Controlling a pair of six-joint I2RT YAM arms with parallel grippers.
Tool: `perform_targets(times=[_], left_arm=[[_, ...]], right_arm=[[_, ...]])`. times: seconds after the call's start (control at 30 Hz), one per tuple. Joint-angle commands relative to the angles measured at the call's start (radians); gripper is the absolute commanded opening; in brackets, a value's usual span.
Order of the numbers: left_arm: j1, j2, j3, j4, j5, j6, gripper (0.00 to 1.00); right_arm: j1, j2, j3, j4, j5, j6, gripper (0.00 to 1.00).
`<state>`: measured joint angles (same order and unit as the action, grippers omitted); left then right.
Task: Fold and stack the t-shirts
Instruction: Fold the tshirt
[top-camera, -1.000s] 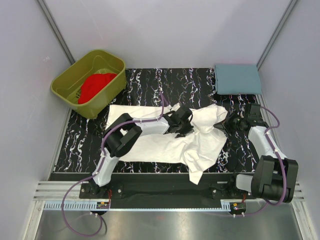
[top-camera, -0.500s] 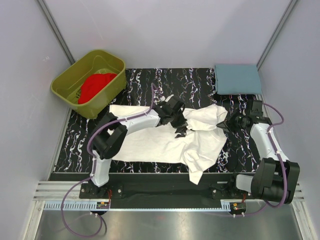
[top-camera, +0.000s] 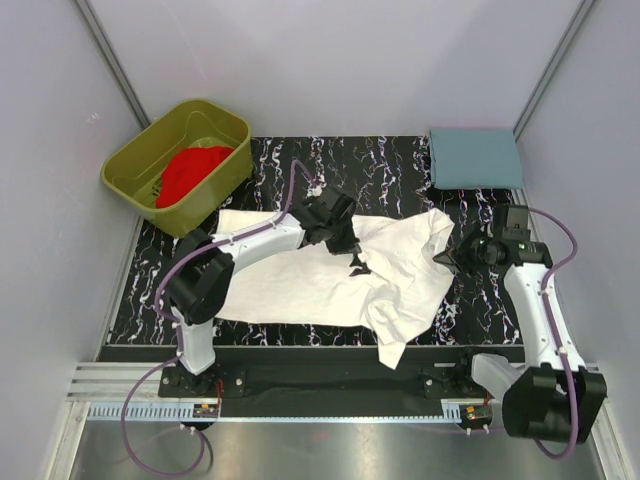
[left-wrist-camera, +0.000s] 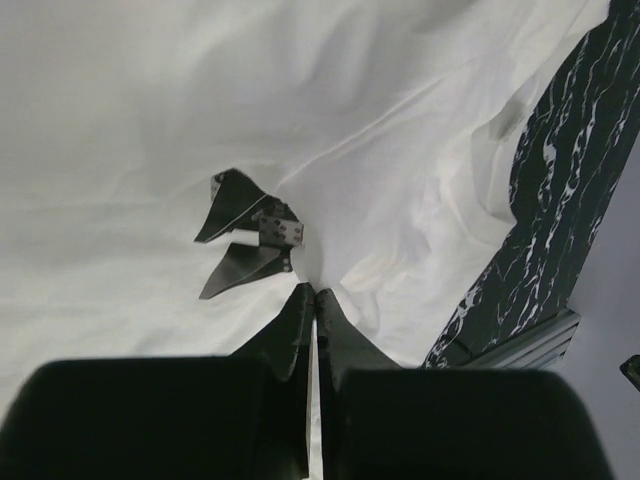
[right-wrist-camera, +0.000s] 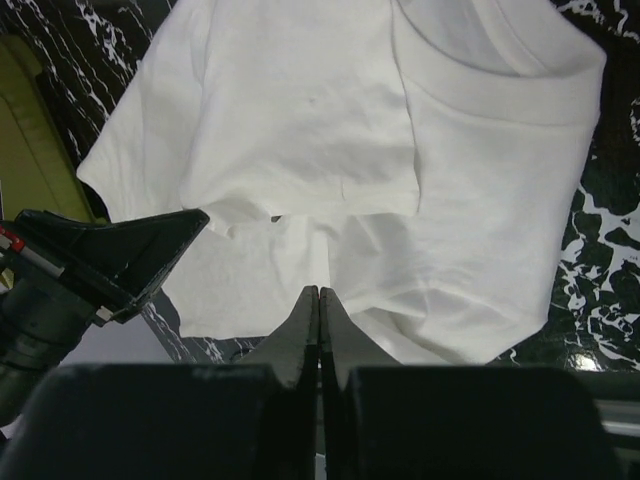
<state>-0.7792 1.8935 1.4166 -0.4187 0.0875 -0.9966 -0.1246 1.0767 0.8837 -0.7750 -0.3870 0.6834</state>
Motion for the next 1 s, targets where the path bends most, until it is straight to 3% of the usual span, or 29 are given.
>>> perform_targets(times=[0.0,0.13,0.17,0.27,0.37,0.63,0.97], left_arm=[[0.005,-0.073,-0.067,0.026,0.064,0.038,0.0],[0.003,-0.05,-0.128,0.047,0.103,0.049,0.0],[0.003,-0.04,-0.139,0.054,0.103,0.049,0.0],[0.003,-0.046,-0.194,0.115,0.113,0.035,0.0],[0.004,-0.05,-0.217,0.165,0.124,0.03,0.0],[0.003,-0.013,-0.186,0.175,0.135,0.035,0.0],[0.005,0.019,-0.166,0.169,0.138,0.035,0.0]], right_arm=[[0.06,-0.078,-0.04,-0.04,0.056,0.057,0.0],[0.069,-0.121,-0.152,0.089,0.069,0.064,0.01],[0.069,-0.116,-0.173,0.141,0.077,0.062,0.14],[0.069,-0.02,-0.218,0.337,0.05,0.044,0.25],[0.071,0.117,-0.206,0.388,-0.041,0.01,0.26],[0.089,0.143,-0.322,0.465,-0.024,-0.018,0.41],[0.118,0.259,-0.361,0.617,-0.027,0.015,0.41]])
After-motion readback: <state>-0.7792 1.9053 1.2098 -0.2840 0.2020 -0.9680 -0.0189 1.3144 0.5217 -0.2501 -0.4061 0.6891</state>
